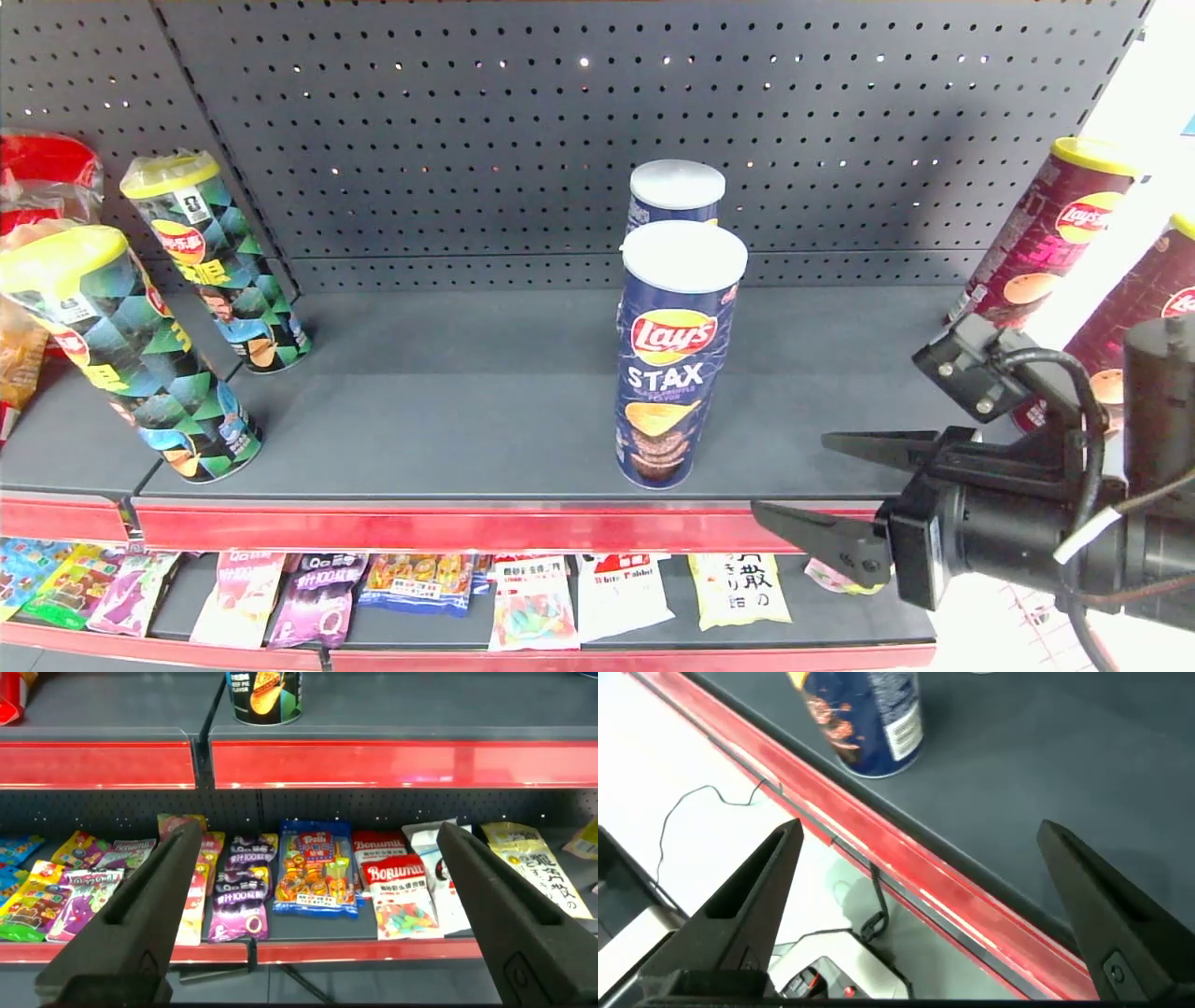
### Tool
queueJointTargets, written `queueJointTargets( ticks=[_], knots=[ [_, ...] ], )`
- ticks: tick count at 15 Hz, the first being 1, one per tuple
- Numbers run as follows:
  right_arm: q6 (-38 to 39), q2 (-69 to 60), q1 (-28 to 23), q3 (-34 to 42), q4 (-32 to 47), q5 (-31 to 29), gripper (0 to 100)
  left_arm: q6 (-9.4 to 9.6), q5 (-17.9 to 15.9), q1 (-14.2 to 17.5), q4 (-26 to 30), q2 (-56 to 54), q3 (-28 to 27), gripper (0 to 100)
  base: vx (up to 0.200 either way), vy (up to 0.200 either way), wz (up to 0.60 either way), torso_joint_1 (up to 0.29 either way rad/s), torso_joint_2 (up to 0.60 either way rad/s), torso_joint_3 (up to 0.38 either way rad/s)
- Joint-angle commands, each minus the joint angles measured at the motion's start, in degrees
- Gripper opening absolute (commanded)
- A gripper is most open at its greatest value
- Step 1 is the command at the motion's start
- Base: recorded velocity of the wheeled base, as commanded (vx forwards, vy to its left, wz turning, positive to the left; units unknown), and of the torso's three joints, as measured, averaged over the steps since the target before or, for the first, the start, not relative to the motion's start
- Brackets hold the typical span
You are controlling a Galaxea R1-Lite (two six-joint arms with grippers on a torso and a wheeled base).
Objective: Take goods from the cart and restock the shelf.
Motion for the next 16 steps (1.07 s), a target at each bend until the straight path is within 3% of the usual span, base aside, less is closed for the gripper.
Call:
queueJointTargets(
  ticks=[1,16],
  knots=[
    [-0.05,1.48,2.29,-0.14,0.01,-0.09,100,0.0,-0.01,0.01,-0.01,0.07,0.0,100,0.0,0.0,0.0,0.0,0.0,0.0],
    [0.39,11.85,3.79,-6.82,0.1,-6.42,100,0.0,-0.01,0.01,-0.01,0.07,0.0,100,0.0,0.0,0.0,0.0,0.0,0.0]
  ],
)
